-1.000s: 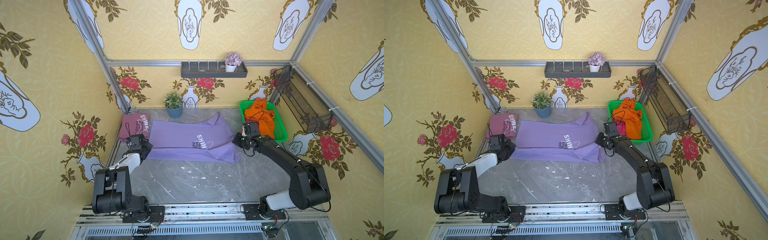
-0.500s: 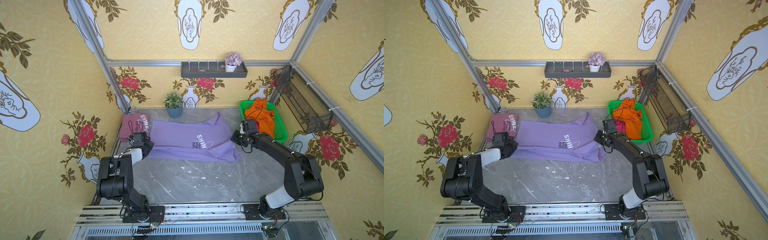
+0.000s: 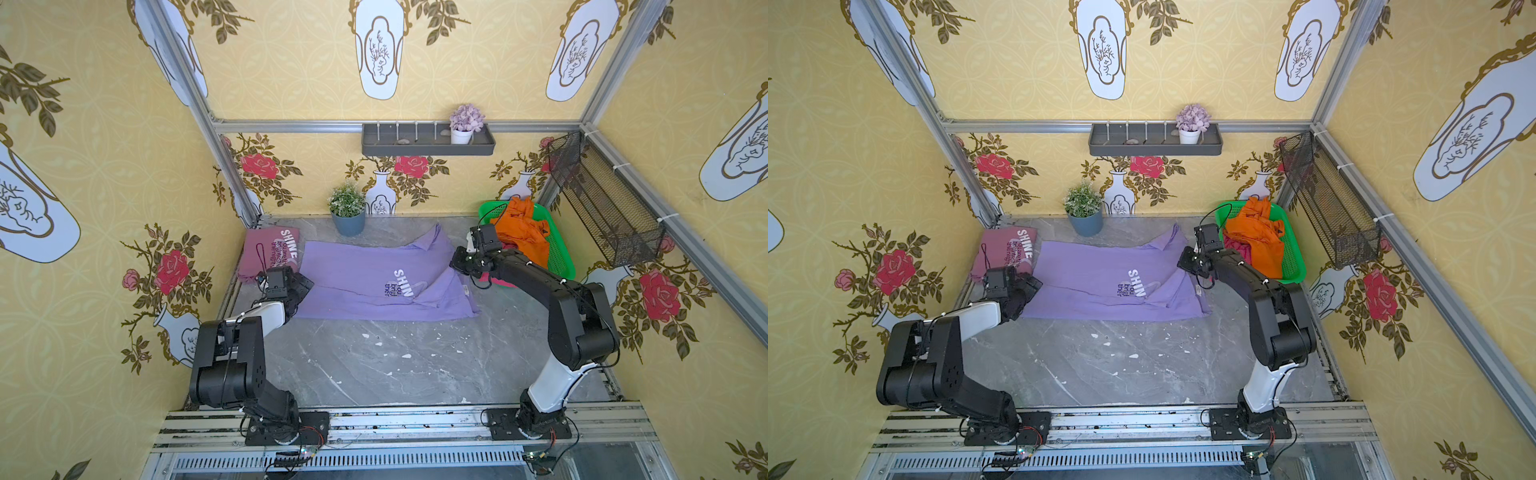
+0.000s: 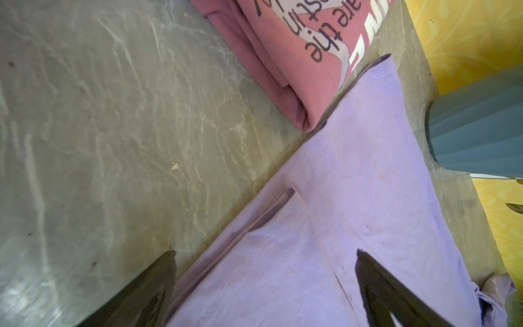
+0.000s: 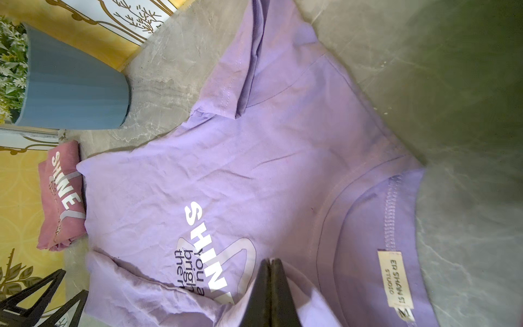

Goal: Fold and stack t-shirts
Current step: Fold the T-shirt.

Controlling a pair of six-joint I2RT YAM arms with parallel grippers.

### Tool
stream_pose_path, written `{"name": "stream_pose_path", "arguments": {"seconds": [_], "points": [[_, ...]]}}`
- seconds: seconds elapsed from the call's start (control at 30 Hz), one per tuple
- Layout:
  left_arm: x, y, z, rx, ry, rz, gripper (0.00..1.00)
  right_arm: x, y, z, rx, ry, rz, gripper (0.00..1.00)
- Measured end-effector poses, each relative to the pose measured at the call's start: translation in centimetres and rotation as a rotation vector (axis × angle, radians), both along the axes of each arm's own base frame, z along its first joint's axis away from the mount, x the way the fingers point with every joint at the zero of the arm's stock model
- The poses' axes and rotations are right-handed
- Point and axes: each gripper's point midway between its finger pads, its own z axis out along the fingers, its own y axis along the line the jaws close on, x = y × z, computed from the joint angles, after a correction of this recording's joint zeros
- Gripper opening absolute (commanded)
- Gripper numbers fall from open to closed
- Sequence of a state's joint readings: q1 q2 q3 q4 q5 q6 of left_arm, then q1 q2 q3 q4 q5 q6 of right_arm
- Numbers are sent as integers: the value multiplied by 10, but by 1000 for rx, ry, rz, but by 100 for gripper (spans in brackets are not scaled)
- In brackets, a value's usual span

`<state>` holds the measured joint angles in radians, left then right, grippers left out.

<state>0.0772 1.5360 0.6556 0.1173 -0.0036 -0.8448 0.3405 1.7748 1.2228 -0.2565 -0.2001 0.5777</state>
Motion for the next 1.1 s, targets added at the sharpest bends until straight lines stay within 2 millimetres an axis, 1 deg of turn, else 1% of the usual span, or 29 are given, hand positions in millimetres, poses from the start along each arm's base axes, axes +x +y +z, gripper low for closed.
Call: {"name": "stream_pose_path", "arguments": {"seconds": [0.23,0.3,0.33,0.4,0.43,0.47,0.5,0.53,0.6,0.63,0.67,0.73,0.8,0.87,0.97,1.07,1.1], "points": [[-6,1,3,11,-7,0,99,8,-1,-25,-30,41,-7,1],[-7,1,5,15,-12,2,99,10,-5,-29,-51,41,-21,23],[-8,1,5,15,-13,2,99,12,-7,-29,-59,36,-25,27],[-11,1,6,17,-15,0,99,15,-8,-27,-92,8,-18,30],[-12,1,6,18,-17,-2,99,16,-9,-23,-102,-13,-23,33],[-13,1,7,20,-19,-4,99,15,-9,-18,-113,-33,-20,33],[-14,1,8,21,-23,-6,99,8,-6,-10,-119,-56,-6,33],[-15,0,10,26,-27,-12,99,-1,-1,0,-122,-75,12,36],[-19,-1,16,29,-42,-19,99,-20,13,19,-105,-124,63,37],[-21,-2,20,33,-51,-24,99,-32,21,24,-90,-142,90,36],[-23,-3,25,36,-62,-29,99,-45,28,22,-76,-137,118,35],[-27,-7,36,44,-89,-45,99,-72,40,7,-52,-86,164,33],[-29,-9,50,62,-126,-50,99,-97,43,-12,-45,-15,184,31],[-32,-8,58,77,-142,-50,99,-110,42,-24,-48,28,184,32],[-36,-5,62,97,-140,-41,99,-119,44,-35,-38,65,188,30],[-39,-5,60,104,-128,-48,99,-115,47,-48,-35,90,175,27],[-39,-5,59,105,-123,-48,99,-114,49,-52,-34,95,174,22]]}}
